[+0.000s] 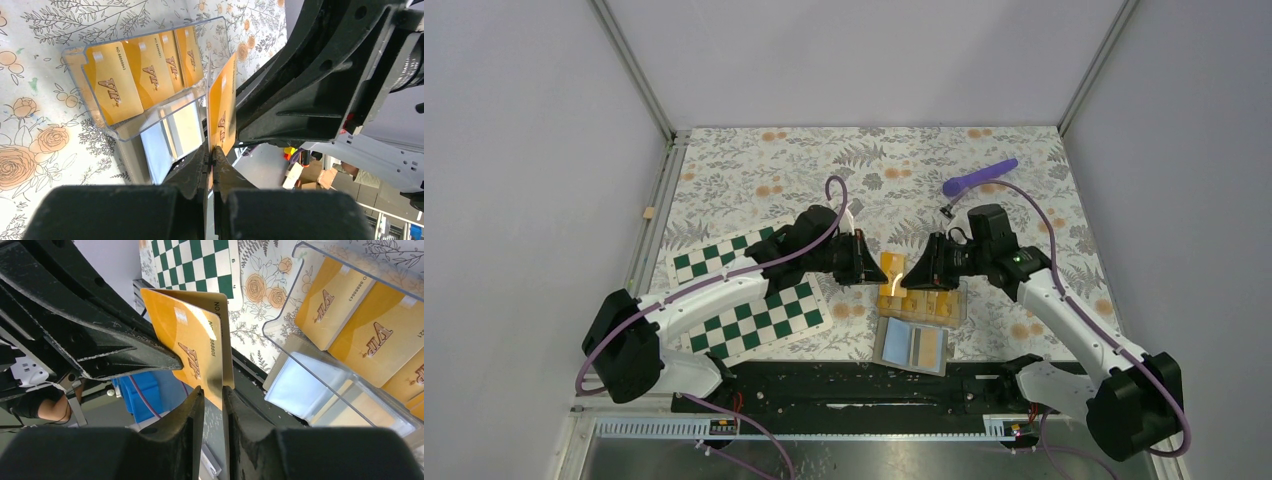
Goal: Put the credit cards into the card holder
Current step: Place the credit card in the storage box.
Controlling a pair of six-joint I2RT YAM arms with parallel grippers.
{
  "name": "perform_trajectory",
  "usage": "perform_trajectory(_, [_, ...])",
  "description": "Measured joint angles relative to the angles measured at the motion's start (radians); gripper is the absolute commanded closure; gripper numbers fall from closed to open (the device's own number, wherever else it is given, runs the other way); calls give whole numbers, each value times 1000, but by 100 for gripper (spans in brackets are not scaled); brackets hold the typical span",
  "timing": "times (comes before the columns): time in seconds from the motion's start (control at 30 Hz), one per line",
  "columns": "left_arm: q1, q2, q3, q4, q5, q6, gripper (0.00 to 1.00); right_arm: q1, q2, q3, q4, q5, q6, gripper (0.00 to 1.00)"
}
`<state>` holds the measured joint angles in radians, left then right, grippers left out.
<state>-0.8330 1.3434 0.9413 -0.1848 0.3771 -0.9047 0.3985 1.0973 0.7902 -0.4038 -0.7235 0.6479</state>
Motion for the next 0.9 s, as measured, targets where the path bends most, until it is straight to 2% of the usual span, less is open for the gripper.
perform_trajectory(0.53, [4,11,-27,78,8,-13,100,-47,-74,-179,261,-75,135,75])
perform_trajectory(0.9, [13,59,-38,140,29,-29,100,-87,-110,-216,290,-91,159,74])
